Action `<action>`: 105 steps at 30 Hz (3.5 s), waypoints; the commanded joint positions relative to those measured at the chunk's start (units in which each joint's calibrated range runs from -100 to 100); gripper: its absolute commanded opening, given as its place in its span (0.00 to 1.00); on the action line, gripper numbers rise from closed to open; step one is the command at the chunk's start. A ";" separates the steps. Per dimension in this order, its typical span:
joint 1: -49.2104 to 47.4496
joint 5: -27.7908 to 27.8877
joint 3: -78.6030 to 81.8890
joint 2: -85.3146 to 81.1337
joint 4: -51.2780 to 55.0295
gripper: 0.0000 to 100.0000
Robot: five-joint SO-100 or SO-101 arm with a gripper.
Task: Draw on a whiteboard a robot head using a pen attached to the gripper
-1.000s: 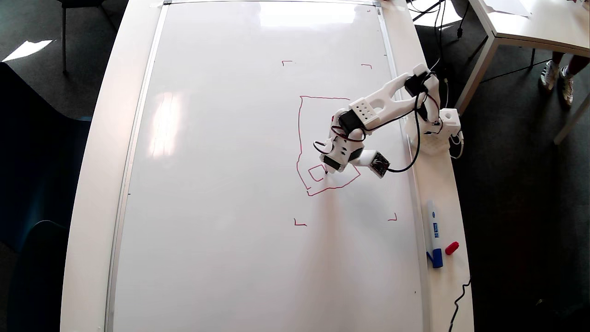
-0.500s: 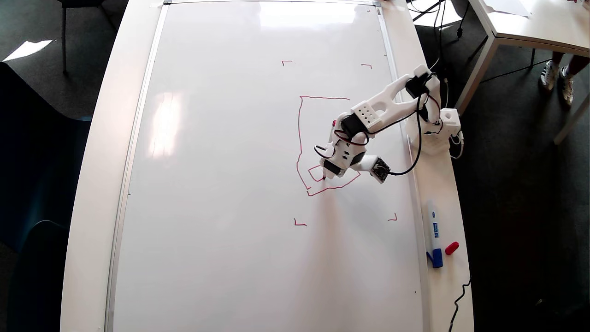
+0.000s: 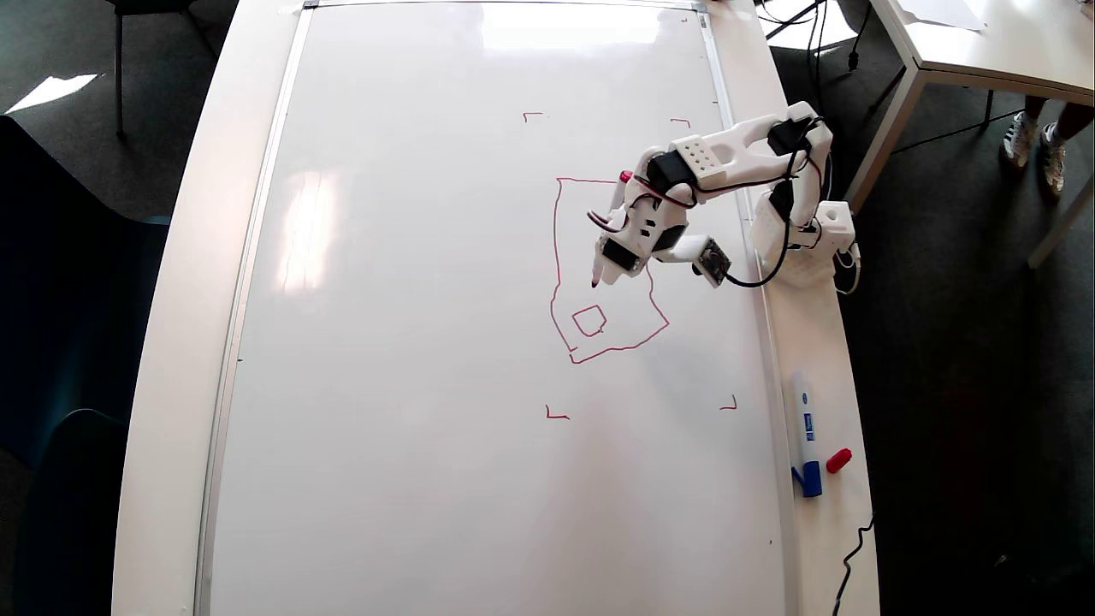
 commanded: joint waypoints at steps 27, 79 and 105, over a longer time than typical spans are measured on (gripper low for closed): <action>20.01 9.44 15.75 -3.60 -3.28 0.01; 19.49 9.60 13.21 4.53 -14.40 0.01; 25.39 15.66 20.02 -1.09 -13.36 0.01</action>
